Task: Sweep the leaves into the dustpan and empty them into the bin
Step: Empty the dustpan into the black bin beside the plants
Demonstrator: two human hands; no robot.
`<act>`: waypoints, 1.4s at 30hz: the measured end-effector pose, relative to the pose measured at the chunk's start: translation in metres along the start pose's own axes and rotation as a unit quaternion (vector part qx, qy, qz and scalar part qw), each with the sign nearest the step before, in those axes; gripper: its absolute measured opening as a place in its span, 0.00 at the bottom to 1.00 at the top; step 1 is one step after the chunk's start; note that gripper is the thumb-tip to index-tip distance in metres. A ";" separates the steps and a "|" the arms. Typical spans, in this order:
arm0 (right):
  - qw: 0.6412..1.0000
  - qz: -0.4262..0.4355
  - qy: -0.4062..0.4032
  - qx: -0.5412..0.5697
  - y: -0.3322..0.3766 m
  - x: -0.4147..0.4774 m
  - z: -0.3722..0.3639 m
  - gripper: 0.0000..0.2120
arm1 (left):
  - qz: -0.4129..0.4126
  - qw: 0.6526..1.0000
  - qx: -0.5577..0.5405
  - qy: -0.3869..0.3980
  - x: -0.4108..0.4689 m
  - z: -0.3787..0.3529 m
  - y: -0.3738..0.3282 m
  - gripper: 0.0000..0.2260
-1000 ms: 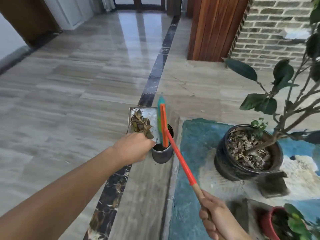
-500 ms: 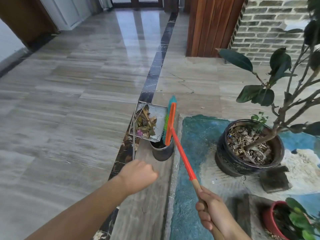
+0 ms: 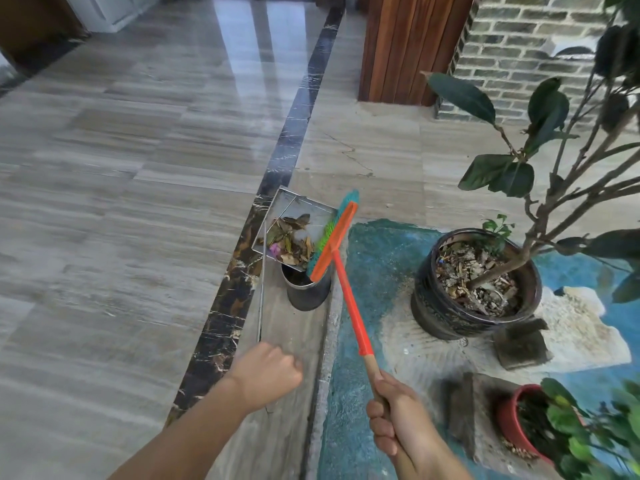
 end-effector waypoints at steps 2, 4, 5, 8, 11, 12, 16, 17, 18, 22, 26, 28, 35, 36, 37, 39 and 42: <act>1.000 0.001 -0.003 -0.003 0.000 -0.001 0.000 0.12 | -0.002 1.000 -0.002 0.006 0.000 0.001 0.001 0.14; 1.000 0.001 -0.005 0.001 0.002 -0.002 0.000 0.12 | -0.005 1.000 0.004 0.017 0.000 0.004 0.004 0.13; 1.000 0.000 -0.007 0.003 0.003 -0.002 0.001 0.12 | -0.014 0.999 0.020 0.024 0.001 0.009 0.005 0.11; 1.000 -0.009 -0.009 0.009 0.002 0.000 0.001 0.11 | -0.042 0.995 0.029 0.082 0.010 0.024 0.013 0.08; 0.999 -0.021 -0.005 0.028 0.002 -0.001 0.001 0.12 | -0.067 0.996 0.023 0.046 0.031 0.043 0.016 0.11; 0.999 -0.026 -0.003 0.033 0.002 -0.002 0.001 0.12 | -0.074 0.996 0.021 0.042 0.035 0.047 0.014 0.11; 0.997 -0.047 0.006 0.063 -0.002 -0.004 0.002 0.13 | -0.086 0.994 -0.003 0.069 0.033 0.035 -0.002 0.10; 0.996 -0.051 0.006 0.070 -0.002 -0.005 0.002 0.13 | -0.085 0.993 -0.008 0.078 0.031 0.029 -0.006 0.10; 0.996 -0.053 0.006 0.077 -0.001 -0.005 0.002 0.14 | -0.087 0.993 -0.014 0.084 0.029 0.023 -0.010 0.10; 0.992 -0.058 0.009 0.112 0.010 -0.010 0.008 0.11 | -0.085 0.992 -0.023 0.091 0.029 0.003 -0.017 0.10; 0.994 -0.043 0.010 0.104 0.011 -0.018 0.019 0.12 | -0.074 0.995 -0.007 0.062 0.037 0.009 -0.004 0.10; 0.996 -0.031 0.008 0.086 0.007 -0.021 0.020 0.10 | -0.070 0.996 -0.004 0.056 0.040 0.015 0.003 0.10; 0.993 -0.042 0.010 0.108 0.010 -0.024 0.017 0.10 | -0.089 0.994 0.040 0.049 0.037 0.035 0.023 0.11; 0.993 -0.042 0.010 0.108 0.011 -0.025 0.017 0.10 | -0.089 0.994 0.045 0.047 0.036 0.036 0.025 0.10; 0.994 -0.040 0.013 0.105 0.012 -0.025 0.017 0.11 | -0.090 0.994 0.049 0.050 0.034 0.036 0.027 0.10; 0.993 -0.039 0.021 0.106 0.016 -0.028 0.015 0.12 | -0.089 0.993 0.053 0.057 0.033 0.037 0.029 0.10; 0.985 -0.077 0.044 0.151 0.022 -0.033 0.013 0.12 | -0.086 0.993 0.049 0.061 0.032 0.041 0.032 0.10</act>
Point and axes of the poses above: each hand's wrist, its own x-axis towards the middle knuckle, its own z-axis out of the back of the hand, y = z × x, the point moved 3 cm from there along x, towards the middle knuckle, and after that the axes turned 6 degrees about -y, right-handed, at the moved point
